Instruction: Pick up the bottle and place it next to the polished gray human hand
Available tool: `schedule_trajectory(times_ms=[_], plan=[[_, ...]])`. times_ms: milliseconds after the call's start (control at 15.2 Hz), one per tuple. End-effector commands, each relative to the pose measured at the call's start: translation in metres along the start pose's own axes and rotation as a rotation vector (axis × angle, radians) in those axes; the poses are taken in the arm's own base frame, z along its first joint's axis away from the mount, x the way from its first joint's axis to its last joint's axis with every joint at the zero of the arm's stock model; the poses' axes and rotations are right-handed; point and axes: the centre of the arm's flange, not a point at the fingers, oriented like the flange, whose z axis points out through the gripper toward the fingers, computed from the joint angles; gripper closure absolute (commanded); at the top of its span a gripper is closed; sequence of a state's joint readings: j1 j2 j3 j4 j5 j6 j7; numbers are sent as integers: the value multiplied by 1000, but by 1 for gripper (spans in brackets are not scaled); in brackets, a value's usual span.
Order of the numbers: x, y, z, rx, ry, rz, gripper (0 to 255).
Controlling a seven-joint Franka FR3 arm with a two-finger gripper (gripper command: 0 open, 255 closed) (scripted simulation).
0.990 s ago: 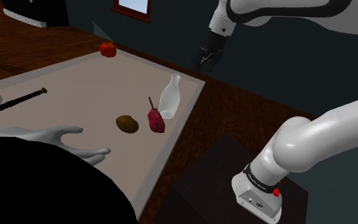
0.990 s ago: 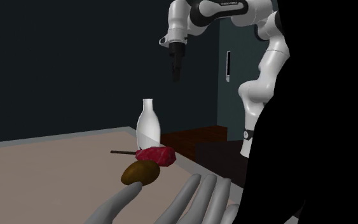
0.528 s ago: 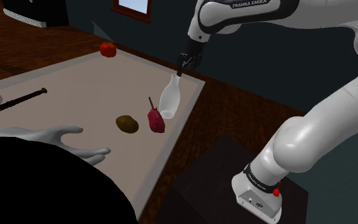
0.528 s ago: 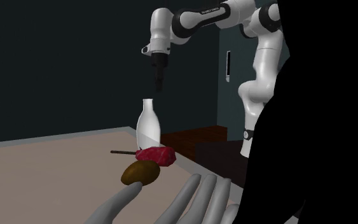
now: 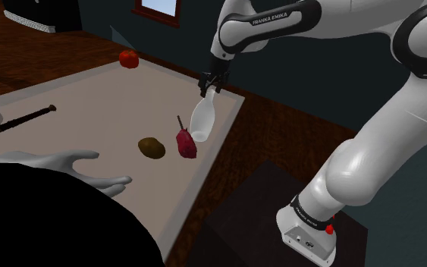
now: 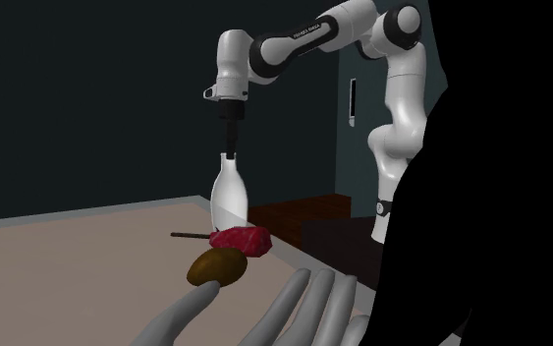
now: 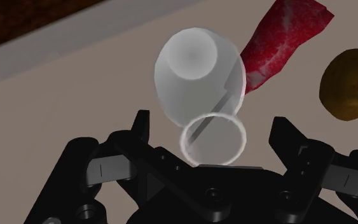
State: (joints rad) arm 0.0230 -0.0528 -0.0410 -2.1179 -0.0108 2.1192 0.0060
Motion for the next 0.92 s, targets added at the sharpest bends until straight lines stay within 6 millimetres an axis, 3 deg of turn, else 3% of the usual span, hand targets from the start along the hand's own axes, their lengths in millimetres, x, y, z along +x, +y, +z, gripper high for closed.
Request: schedule_trajectory(times_ms=[0,132,594,660,858], plan=[[0,0,10,0,0,0,0],[0,0,19,0,0,0,0],[0,0,19,0,0,0,0],[0,0,19,0,0,0,255],[0,0,19,0,0,0,255]])
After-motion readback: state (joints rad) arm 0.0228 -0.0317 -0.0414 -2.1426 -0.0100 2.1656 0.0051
